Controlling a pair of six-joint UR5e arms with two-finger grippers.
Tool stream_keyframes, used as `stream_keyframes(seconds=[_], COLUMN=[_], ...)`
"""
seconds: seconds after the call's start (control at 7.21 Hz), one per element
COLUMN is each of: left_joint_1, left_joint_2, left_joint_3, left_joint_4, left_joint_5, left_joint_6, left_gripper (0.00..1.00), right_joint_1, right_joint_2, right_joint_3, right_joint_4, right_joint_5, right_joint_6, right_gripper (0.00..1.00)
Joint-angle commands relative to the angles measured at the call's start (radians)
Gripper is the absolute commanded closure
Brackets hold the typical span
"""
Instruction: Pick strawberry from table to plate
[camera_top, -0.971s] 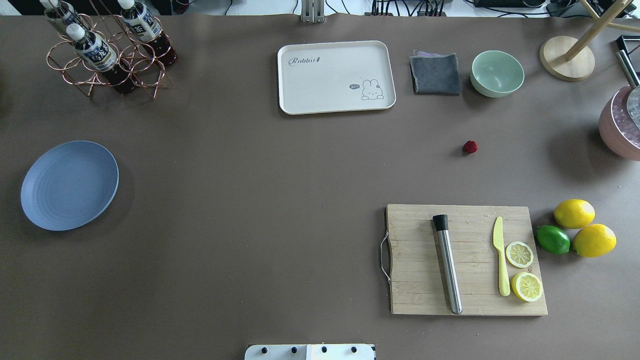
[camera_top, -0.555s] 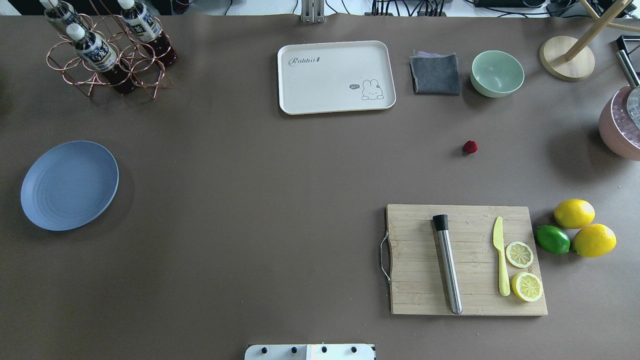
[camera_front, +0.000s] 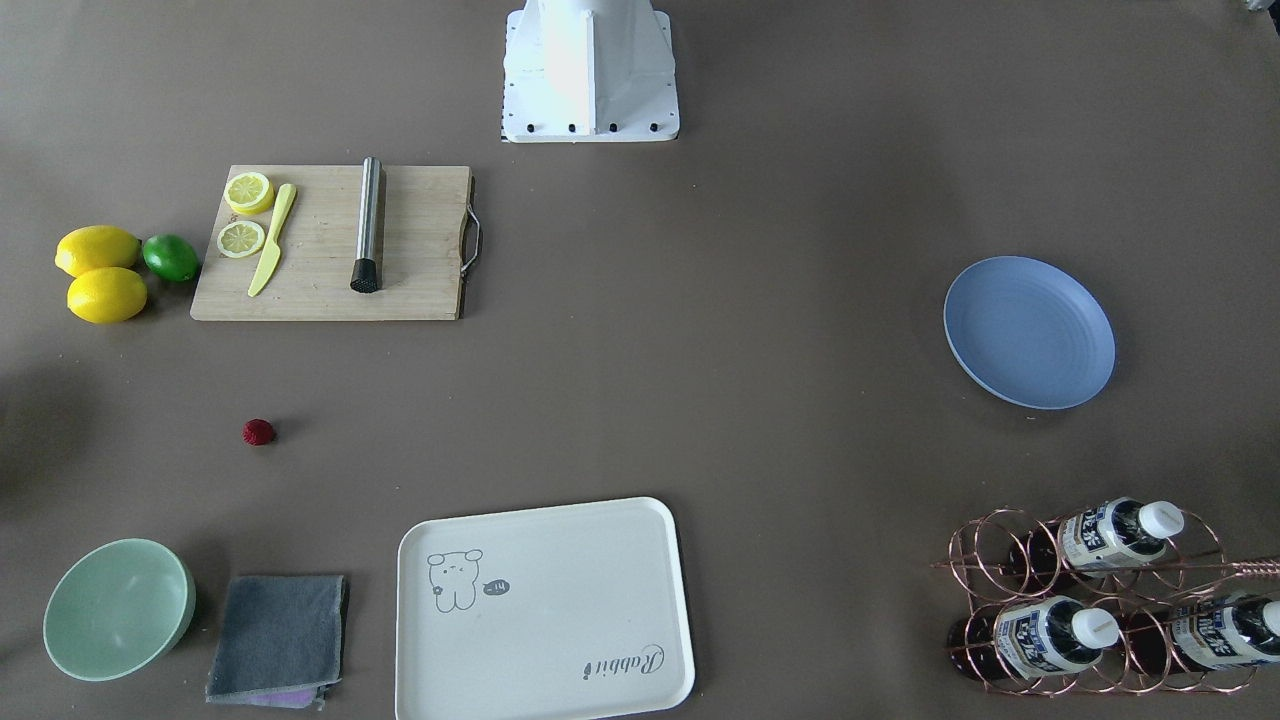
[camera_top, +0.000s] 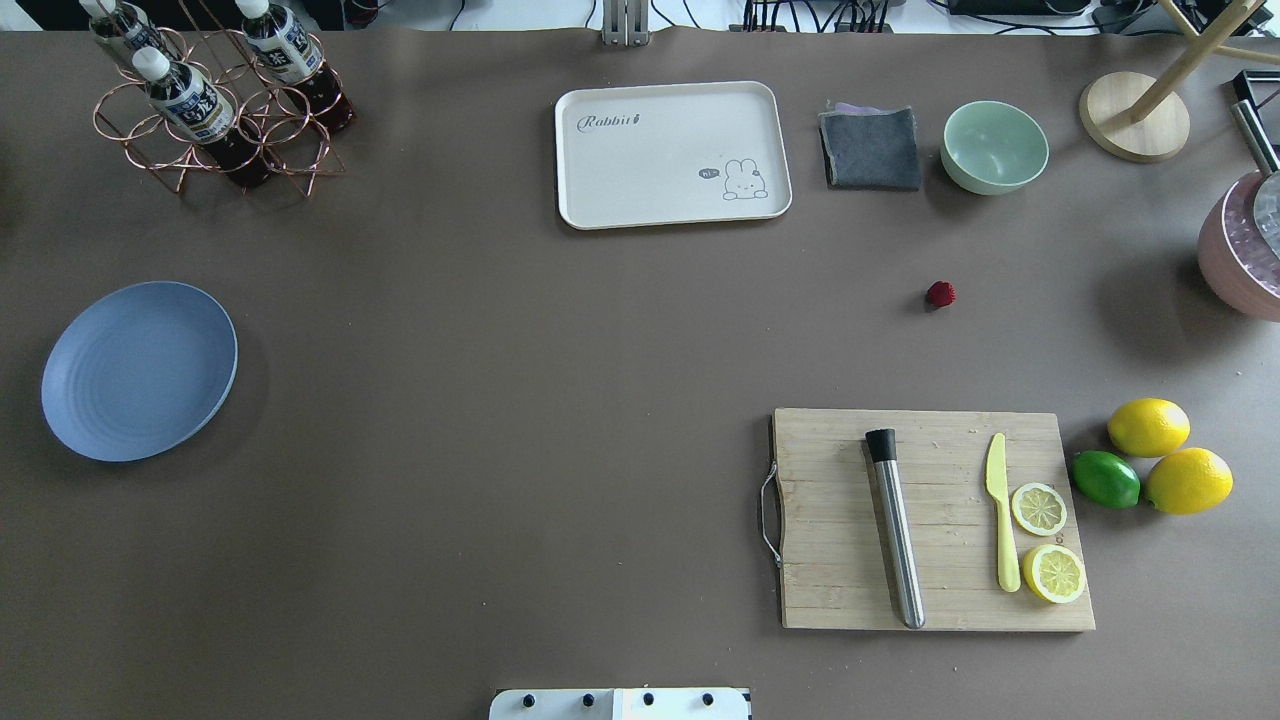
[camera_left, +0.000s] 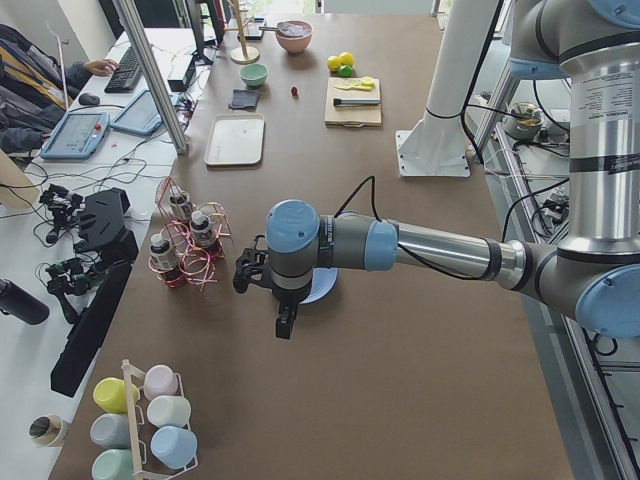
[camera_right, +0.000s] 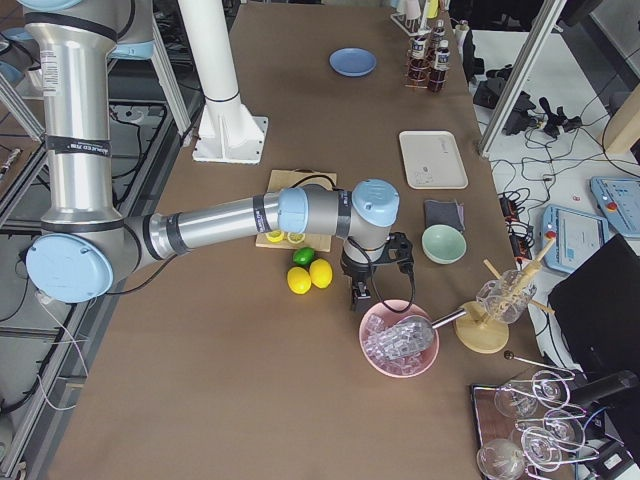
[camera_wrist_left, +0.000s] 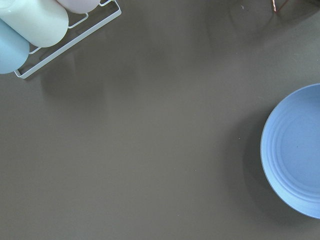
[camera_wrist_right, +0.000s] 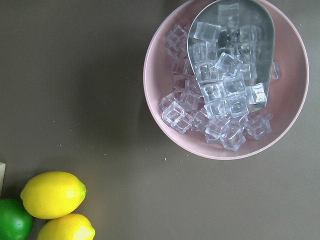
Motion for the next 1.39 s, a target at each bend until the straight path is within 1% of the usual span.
stream_keyframes(seconds=[0.0,0.42,0.55,0.69,0.83,0.97,1.11,1.25], left_joint_1=[0.0,0.009,0.03,0.093,0.138,0.146,0.147,0.169], left_joint_2=[0.005,0.026,0.026,0.008,0.002,-0.031,-0.018,-0.016], left_joint_3=[-0.015,-0.004,-0.004,-0.002,0.019,0.065,0.108,0.185], left_joint_4=[0.008,0.001,-0.001,-0.004,-0.007,-0.012,-0.109,-0.271], left_joint_5=[-0.004,-0.007,-0.009,-0.009,-0.01,-0.023,-0.079,-0.085], left_joint_6=[-0.001,-0.004,-0.004,-0.003,-0.001,-0.03,-0.118,-0.265], left_gripper=[0.03,0.03,0.03,0.11,0.08,0.04,0.03,0.02], right_joint_1=[-0.006,-0.006,-0.006,-0.007,-0.007,-0.009,-0.013,-0.017], right_joint_2=[-0.004,-0.006,-0.006,-0.004,-0.004,-0.004,-0.004,-0.004], right_joint_3=[-0.005,0.0,0.0,-0.001,-0.001,-0.001,-0.001,-0.001], right_joint_4=[0.002,0.015,0.015,0.015,0.015,0.015,0.015,0.015], right_joint_5=[-0.001,0.004,0.01,0.01,0.01,0.01,0.011,0.011], right_joint_6=[0.005,0.008,0.008,0.008,0.008,0.008,0.008,0.008], right_gripper=[0.0,0.0,0.0,0.0,0.0,0.0,0.0,0.0])
